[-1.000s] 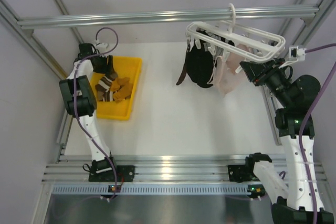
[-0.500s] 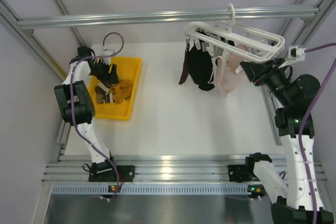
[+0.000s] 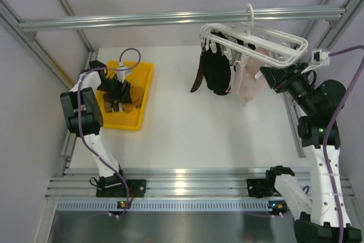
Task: Clip the socks to the hanger
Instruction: Adjust the sock in the bin.
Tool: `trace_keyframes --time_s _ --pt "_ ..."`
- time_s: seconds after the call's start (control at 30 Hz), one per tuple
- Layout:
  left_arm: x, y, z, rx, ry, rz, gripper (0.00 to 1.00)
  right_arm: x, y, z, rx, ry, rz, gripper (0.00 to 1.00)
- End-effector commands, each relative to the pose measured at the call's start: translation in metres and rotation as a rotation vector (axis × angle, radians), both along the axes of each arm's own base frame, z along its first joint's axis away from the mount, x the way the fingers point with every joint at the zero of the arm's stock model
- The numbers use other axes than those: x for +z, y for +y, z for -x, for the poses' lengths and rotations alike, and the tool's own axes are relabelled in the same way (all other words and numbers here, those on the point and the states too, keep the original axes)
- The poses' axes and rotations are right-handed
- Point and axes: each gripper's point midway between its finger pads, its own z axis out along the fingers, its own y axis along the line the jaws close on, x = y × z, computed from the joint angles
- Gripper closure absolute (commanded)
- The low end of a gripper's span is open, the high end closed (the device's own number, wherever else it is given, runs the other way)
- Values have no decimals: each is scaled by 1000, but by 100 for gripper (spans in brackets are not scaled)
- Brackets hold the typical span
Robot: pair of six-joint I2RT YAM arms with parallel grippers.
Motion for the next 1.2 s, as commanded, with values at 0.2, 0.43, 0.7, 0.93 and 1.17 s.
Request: trace_keyframes --time_s 0.2,0.43,0.7,0.93,1.17 --pt "1 -6 6 -100 -76 -67 55 -10 1 0 19 42 26 100" --pt "45 -6 -7 -60 -153 -40 100 -12 0 -1 16 49 26 100" --pt "98 0 -50 50 -222 40 100 -15 0 -1 20 56 21 100" --pt "63 20 -96 210 -171 45 100 -15 0 -4 17 59 22 100" --pt "27 36 -139 382 -132 65 96 -20 -1 -6 17 72 22 100"
